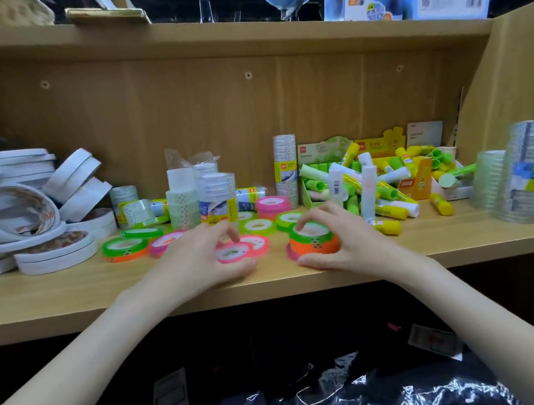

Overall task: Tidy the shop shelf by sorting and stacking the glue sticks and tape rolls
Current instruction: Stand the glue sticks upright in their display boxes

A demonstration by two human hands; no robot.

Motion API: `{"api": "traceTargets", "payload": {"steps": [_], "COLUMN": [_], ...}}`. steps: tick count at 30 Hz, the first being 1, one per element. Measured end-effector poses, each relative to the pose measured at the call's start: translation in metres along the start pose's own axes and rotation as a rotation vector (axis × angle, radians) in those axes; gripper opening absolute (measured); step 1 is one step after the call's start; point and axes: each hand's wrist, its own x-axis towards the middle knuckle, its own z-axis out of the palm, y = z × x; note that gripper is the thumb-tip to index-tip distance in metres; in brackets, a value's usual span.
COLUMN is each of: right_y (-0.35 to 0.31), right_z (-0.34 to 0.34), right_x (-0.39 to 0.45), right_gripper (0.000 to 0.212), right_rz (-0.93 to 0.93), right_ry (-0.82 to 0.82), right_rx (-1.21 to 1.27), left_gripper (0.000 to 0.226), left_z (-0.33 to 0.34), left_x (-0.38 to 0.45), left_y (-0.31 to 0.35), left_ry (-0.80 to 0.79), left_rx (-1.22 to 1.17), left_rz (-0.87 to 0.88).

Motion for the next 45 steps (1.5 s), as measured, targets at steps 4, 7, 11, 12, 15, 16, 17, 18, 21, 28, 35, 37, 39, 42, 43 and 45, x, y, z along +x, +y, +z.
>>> {"api": "traceTargets", "payload": {"steps": [4, 7, 11, 12, 15, 16, 17, 18, 21, 28, 35, 37, 39, 42, 43, 45], "right_y": [0.005, 0.013, 0.028, 0.031, 0.034, 0.035, 0.038, 0.041, 0.050, 0.071, 0.075, 0.078, 0.083, 0.086, 0.085, 0.086], "right_z": [0.002, 0.003, 0.018, 0.020, 0.011, 0.005, -0.001, -0.008, -0.021, -0.045, -0.043, -0.044, -0.050, -0.055, -0.055, -0.056], "right_x": [0.014, 0.045, 0.073, 0.075, 0.068, 0.060, 0.050, 0.039, 0.003, -0.047, -0.046, -0.046, -0.049, -0.055, -0.057, -0.060], "right_gripper": [0.035, 0.037, 0.046, 0.049, 0.050, 0.043, 0.033, 0.024, 0.015, 0.042, 0.020, 0.015, 0.016, 0.016, 0.016, 0.016], "right_rz": [-0.052, -0.035, 0.042, 0.045, -0.006, -0.039, -0.069, -0.080, -0.046, 0.198, 0.198, 0.222, 0.272, 0.291, 0.276, 0.249], "right_ry": [0.132, 0.348, 0.099, 0.053, 0.140, 0.212, 0.284, 0.333, 0.295, 0.000, 0.190, 0.246, 0.360, 0.426, 0.403, 0.358], "right_rx": [-0.034, 0.003, -0.212, -0.270, -0.304, -0.289, -0.281, -0.283, -0.293, -0.199, -0.117, -0.051, 0.082, 0.301, 0.350, 0.365], "left_gripper": [0.043, 0.044, 0.048, 0.049, 0.047, 0.047, 0.047, 0.046, 0.043, 0.077, 0.061, 0.053, 0.048, 0.046, 0.046, 0.042], "left_z": [-0.006, 0.007, 0.028, 0.027, 0.024, 0.025, 0.025, 0.024, 0.028, 0.053, 0.050, 0.049, 0.051, 0.062, 0.067, 0.076], "left_x": [0.018, 0.038, 0.038, 0.036, 0.032, 0.033, 0.035, 0.039, 0.057, 0.091, 0.076, 0.077, 0.080, 0.084, 0.086, 0.092], "left_y": [0.008, 0.016, 0.017, 0.016, 0.014, 0.015, 0.017, 0.018, 0.022, 0.020, 0.042, 0.057, 0.074, 0.103, 0.111, 0.125], "left_ry": [0.267, 0.153, -0.038, -0.044, -0.033, 0.002, 0.061, 0.119, 0.249, 0.000, 0.278, 0.383, 0.374, 0.209, 0.119, 0.014], "left_rx": [-0.139, 0.019, 0.094, 0.080, 0.042, 0.029, 0.022, 0.037, 0.312, 0.640, 0.364, 0.276, 0.164, -0.033, -0.083, -0.089], "left_rz": [0.061, 0.087, 0.096, 0.105, 0.136, 0.149, 0.155, 0.153, 0.179, 0.089, 0.279, 0.413, 0.514, 0.634, 0.648, 0.632]}}
